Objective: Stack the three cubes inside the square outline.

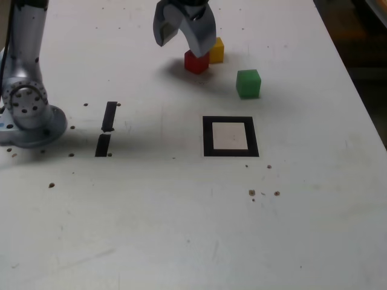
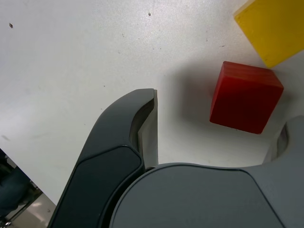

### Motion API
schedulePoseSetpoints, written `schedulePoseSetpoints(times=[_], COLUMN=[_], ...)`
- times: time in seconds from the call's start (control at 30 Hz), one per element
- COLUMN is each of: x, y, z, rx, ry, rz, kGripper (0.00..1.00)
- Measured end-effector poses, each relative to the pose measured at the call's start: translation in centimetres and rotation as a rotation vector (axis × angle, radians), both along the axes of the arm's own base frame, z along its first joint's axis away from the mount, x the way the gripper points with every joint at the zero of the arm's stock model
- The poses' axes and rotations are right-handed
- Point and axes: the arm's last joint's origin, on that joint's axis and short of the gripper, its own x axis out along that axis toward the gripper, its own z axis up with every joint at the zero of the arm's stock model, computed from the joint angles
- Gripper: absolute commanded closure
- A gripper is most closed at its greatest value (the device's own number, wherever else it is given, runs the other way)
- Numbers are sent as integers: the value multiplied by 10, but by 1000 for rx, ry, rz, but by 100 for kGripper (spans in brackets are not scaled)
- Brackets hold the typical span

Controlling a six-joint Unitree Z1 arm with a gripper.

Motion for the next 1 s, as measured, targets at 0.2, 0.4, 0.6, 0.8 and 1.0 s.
schedulePoseSetpoints(times=[0.2,0.4,0.6,0.8,1.0], x=[0,0,5,10,12], y=[-1,-1,1,4,4], z=[-11,-27,-30,-32,-32], rx=[-13,-36,-28,-18,-22], ry=[-3,7,-10,-19,-34], rz=[2,4,3,2,3], kGripper=[16,21,27,45,66])
